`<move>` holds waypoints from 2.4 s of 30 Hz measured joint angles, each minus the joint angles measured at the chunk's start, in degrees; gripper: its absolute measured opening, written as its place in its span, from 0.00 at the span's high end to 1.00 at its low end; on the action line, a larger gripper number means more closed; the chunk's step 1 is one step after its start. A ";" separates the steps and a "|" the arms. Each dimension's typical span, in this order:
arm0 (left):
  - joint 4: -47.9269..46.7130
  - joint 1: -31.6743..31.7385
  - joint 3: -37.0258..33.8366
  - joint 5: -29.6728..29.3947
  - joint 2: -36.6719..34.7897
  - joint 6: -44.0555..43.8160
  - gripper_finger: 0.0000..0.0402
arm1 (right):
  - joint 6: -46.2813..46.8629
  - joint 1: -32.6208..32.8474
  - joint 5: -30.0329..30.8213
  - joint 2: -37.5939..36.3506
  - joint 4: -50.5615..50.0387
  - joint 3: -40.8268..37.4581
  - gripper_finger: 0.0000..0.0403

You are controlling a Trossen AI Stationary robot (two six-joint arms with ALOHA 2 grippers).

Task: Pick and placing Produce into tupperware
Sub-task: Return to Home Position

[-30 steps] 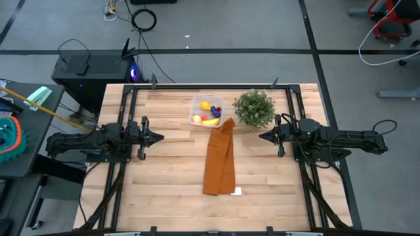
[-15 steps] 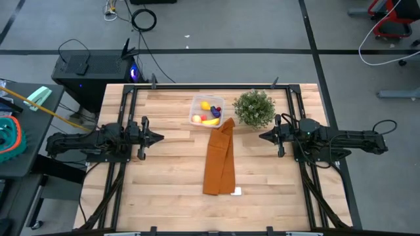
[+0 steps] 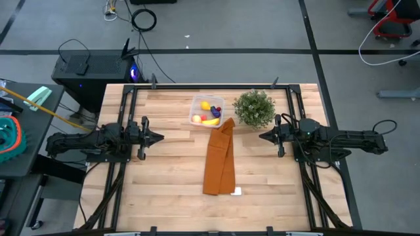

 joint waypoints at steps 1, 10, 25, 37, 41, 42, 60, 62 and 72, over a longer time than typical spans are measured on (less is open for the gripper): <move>0.02 0.00 -0.02 0.00 -0.01 0.04 0.90 | 0.00 0.00 0.01 0.00 0.00 0.00 0.96; 0.02 0.00 -0.02 0.00 -0.02 0.02 0.93 | 0.02 0.00 0.02 0.00 0.00 0.00 0.96; 0.01 0.00 -0.02 0.00 -0.01 0.01 0.91 | 0.02 0.00 0.02 0.00 0.00 0.00 0.96; 0.02 0.01 -0.02 0.00 0.00 0.02 0.92 | 0.02 0.00 0.00 0.01 0.00 0.00 0.96; 0.02 0.01 -0.02 0.00 0.00 0.02 0.91 | 0.01 0.00 0.01 0.00 0.00 0.00 0.96; 0.02 0.00 -0.01 0.00 -0.01 0.02 0.90 | 0.00 0.00 0.02 0.02 0.00 0.00 0.96; 0.00 0.00 -0.02 0.00 0.00 0.00 0.93 | 0.00 0.00 0.01 0.02 0.00 0.00 0.96; 0.01 0.01 -0.02 0.00 -0.01 0.01 0.92 | 0.02 0.00 0.02 0.00 0.00 0.00 0.96; 0.02 0.00 -0.02 0.00 -0.01 0.00 0.90 | 0.00 0.00 0.00 0.02 0.00 0.00 0.96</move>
